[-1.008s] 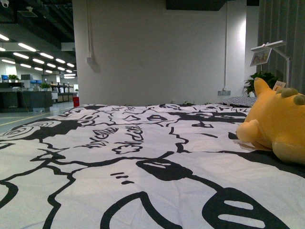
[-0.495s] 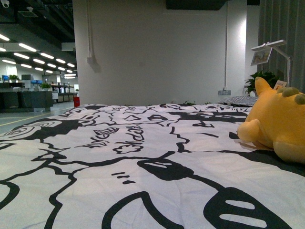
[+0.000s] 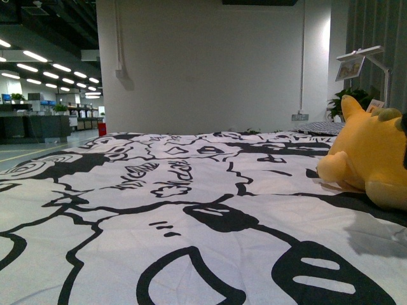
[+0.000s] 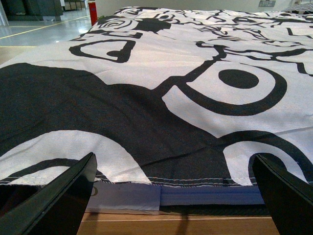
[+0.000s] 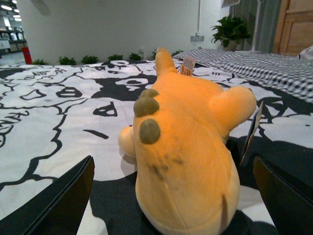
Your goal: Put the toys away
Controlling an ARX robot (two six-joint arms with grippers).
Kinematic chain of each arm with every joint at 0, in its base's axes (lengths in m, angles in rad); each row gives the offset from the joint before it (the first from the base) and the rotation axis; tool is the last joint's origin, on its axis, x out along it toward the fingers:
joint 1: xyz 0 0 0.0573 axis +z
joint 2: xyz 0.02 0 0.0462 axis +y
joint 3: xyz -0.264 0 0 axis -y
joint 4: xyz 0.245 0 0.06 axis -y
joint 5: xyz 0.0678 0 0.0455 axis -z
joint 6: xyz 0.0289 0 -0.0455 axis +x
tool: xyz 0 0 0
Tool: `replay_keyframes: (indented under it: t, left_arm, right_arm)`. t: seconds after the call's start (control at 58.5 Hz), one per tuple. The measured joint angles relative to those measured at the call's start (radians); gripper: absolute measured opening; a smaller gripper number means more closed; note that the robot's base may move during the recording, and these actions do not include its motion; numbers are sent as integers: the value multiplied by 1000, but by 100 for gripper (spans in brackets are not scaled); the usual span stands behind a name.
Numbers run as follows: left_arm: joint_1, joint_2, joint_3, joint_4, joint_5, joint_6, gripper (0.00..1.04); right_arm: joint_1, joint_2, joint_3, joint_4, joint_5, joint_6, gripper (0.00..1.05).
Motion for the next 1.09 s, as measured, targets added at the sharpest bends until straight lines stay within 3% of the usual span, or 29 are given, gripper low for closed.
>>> replay_keyframes:
  t: [0.273, 0.478, 0.786, 1.093]
  left_arm:
    - [0, 0, 0, 0, 0, 0, 98]
    - [0, 0, 0, 0, 0, 0, 98]
    - [0, 0, 0, 0, 0, 0, 98]
    - [0, 0, 0, 0, 0, 0, 98]
  right_arm:
    - [20, 123, 142, 56, 49, -222, 98]
    - [19, 186, 226, -46, 67, -328, 98]
    - [-10, 239, 444, -407, 121, -450, 98]
    - [-43, 303, 597, -826, 85, -394, 98]
